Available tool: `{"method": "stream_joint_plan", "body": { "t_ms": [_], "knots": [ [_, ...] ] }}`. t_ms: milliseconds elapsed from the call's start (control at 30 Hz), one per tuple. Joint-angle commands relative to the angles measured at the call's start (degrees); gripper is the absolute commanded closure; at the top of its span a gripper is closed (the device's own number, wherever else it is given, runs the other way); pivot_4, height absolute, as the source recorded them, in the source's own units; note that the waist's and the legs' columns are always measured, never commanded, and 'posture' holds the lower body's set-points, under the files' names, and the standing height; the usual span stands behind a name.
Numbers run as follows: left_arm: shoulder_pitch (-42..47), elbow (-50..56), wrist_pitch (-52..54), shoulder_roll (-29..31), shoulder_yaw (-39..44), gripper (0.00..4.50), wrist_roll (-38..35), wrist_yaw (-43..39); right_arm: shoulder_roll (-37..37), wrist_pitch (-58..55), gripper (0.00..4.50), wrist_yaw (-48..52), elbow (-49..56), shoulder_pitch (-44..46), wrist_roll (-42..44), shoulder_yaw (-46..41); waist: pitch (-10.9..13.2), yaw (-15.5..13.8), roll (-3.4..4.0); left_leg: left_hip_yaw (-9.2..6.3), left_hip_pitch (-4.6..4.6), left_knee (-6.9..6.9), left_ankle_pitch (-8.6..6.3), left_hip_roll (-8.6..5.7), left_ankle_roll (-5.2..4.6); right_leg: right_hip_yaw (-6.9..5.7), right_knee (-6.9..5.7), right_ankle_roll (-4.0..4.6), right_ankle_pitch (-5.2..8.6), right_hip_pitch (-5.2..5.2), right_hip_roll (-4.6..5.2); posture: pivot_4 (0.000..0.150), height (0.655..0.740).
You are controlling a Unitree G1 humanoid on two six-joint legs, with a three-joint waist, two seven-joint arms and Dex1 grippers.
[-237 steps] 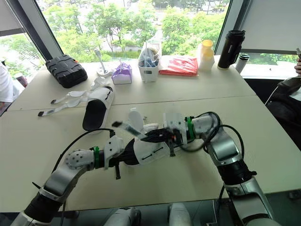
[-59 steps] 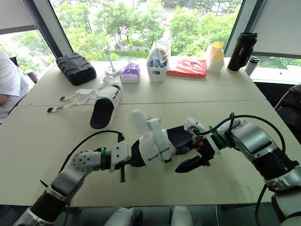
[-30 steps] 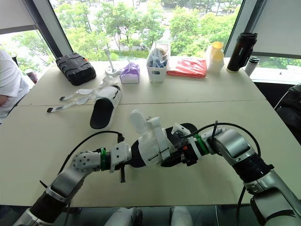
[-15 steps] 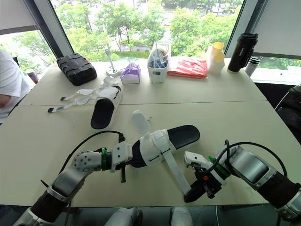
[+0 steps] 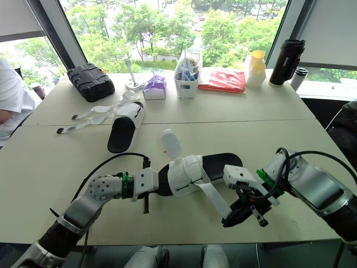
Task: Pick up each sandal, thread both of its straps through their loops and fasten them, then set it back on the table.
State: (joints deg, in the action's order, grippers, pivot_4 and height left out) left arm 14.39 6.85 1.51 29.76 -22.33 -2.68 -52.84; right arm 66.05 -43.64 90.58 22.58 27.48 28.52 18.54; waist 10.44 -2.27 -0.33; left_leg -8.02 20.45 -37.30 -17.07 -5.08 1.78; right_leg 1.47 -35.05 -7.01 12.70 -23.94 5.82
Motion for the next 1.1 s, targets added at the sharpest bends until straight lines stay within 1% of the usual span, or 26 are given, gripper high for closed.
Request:
{"method": "stream_joint_plan", "body": {
  "t_ms": [33,133,200,333,467,600,700,733,767,800,833,900,967,1000,1100],
  "knots": [
    [-0.77,-5.33,0.00,1.43,-3.41,4.50,5.13,-0.91,-3.33,-2.49,4.47,0.96,-2.02,9.05,2.67,-2.32,-0.01,0.07,0.02,0.01,0.01,-0.01,0.00,0.00,0.00,0.01,0.00,0.00,0.00,-0.01,0.01,0.150,0.7400],
    [-0.45,-6.26,-0.95,1.67,-3.54,4.50,5.72,-1.19,-6.55,-3.57,4.47,1.18,-5.70,15.56,2.45,-1.44,-0.04,-0.09,0.03,0.00,-0.01,-0.01,0.00,0.00,0.00,0.01,-0.01,0.01,-0.01,0.00,0.00,0.150,0.7400],
    [-0.15,-6.91,-1.41,1.72,-3.58,4.50,5.83,-1.22,-8.19,-4.05,4.47,1.15,-7.64,17.95,1.96,-0.68,-0.05,-0.13,-0.01,-0.06,0.02,-0.01,0.00,-0.01,0.00,-0.04,-0.01,0.02,-0.01,0.00,0.00,0.150,0.7400],
    [0.27,-7.67,-2.12,1.91,-3.78,4.50,6.19,-1.25,-13.02,-0.69,4.47,1.29,-15.26,23.51,-1.98,2.33,-0.05,0.12,0.01,-0.03,0.02,0.00,0.00,-0.06,0.00,0.00,0.01,0.02,-0.02,-0.04,0.06,0.150,0.7400],
    [0.06,-7.58,-2.19,2.04,-3.76,4.50,6.23,-1.19,-17.50,1.32,4.47,0.11,-22.76,26.18,-5.00,3.98,-0.06,0.15,0.01,-0.04,0.00,-0.01,0.01,-0.06,0.01,-0.02,-0.04,0.03,-0.03,-0.03,0.04,0.150,0.7400],
    [-0.31,-7.12,-2.01,2.15,-3.69,4.50,6.31,-1.07,-20.11,1.89,4.47,-0.11,-26.83,27.03,-6.90,4.56,-0.07,0.11,0.02,-0.05,0.00,-0.01,0.03,-0.06,0.02,-0.01,-0.06,0.05,-0.04,-0.05,0.03,0.150,0.7400],
    [-0.73,-6.64,-1.73,2.23,-3.58,4.50,6.28,-0.89,-23.68,2.87,4.47,-2.69,-31.65,27.35,-9.20,4.79,-0.10,0.23,0.04,-0.05,-0.02,-0.01,0.03,-0.06,0.02,0.00,-0.07,0.06,-0.05,-0.05,0.03,0.150,0.7400],
    [-0.80,-6.57,-1.68,2.26,-3.54,4.50,6.24,-0.83,-24.61,3.01,3.79,-3.20,-33.10,27.45,-9.77,4.82,-0.14,0.27,0.08,-0.05,-0.04,-0.01,0.03,-0.06,0.03,0.00,-0.08,0.07,-0.05,-0.05,0.03,0.150,0.7400],
    [-0.82,-6.54,-1.67,2.27,-3.51,4.50,6.22,-0.80,-25.12,3.10,3.51,-3.33,-33.97,27.53,-10.12,4.79,-0.17,0.32,0.12,-0.05,-0.05,-0.01,0.04,-0.05,0.04,0.00,-0.09,0.08,-0.06,-0.05,0.02,0.150,0.7400],
    [-0.83,-6.54,-1.66,2.28,-3.50,4.50,6.21,-0.76,-25.80,3.18,3.10,-3.84,-34.92,27.65,-10.56,4.69,-0.18,0.31,0.13,-0.05,-0.06,-0.01,0.04,-0.05,0.05,0.00,-0.10,0.08,-0.06,-0.04,0.02,0.150,0.7400],
    [-0.83,-6.53,-1.65,2.29,-3.49,4.50,6.20,-0.72,-26.66,3.15,2.51,-4.68,-35.93,27.83,-11.04,4.57,-0.18,0.33,0.13,-0.05,-0.06,-0.01,0.04,-0.05,0.05,0.00,-0.11,0.09,-0.06,-0.05,0.01,0.150,0.7400],
    [-0.86,-6.48,-1.60,2.27,-3.43,4.50,6.17,-0.61,-29.38,3.03,1.56,-8.04,-38.52,28.33,-12.19,4.14,-0.23,0.46,0.14,-0.06,-0.06,0.00,0.04,-0.05,0.05,0.00,-0.11,0.09,-0.07,-0.05,0.00,0.150,0.7400],
    [-0.90,-6.40,-1.55,2.23,-3.35,4.50,6.14,-0.57,-32.19,3.21,0.45,-11.62,-41.26,28.90,-13.33,3.48,-0.26,0.50,0.16,-0.07,-0.06,0.01,0.05,-0.05,0.05,0.01,-0.12,0.09,-0.07,-0.06,0.00,0.150,0.7400],
    [-0.91,-6.36,-1.54,2.22,-3.31,4.50,6.12,-0.58,-33.59,3.89,0.06,-13.73,-42.94,29.27,-14.02,2.87,-0.26,0.55,0.18,-0.07,-0.06,0.01,0.05,-0.05,0.06,0.00,-0.13,0.10,-0.07,-0.06,0.00,0.150,0.7400],
    [-0.89,-6.20,-1.38,2.18,-3.28,4.50,6.10,-0.55,-36.00,4.77,0.06,-17.00,-47.28,30.73,-15.51,1.76,-0.27,0.49,0.18,-0.10,-0.04,0.01,0.06,-0.07,0.07,0.00,-0.14,0.11,-0.08,-0.09,0.00,0.150,0.7400]
  ]
}}
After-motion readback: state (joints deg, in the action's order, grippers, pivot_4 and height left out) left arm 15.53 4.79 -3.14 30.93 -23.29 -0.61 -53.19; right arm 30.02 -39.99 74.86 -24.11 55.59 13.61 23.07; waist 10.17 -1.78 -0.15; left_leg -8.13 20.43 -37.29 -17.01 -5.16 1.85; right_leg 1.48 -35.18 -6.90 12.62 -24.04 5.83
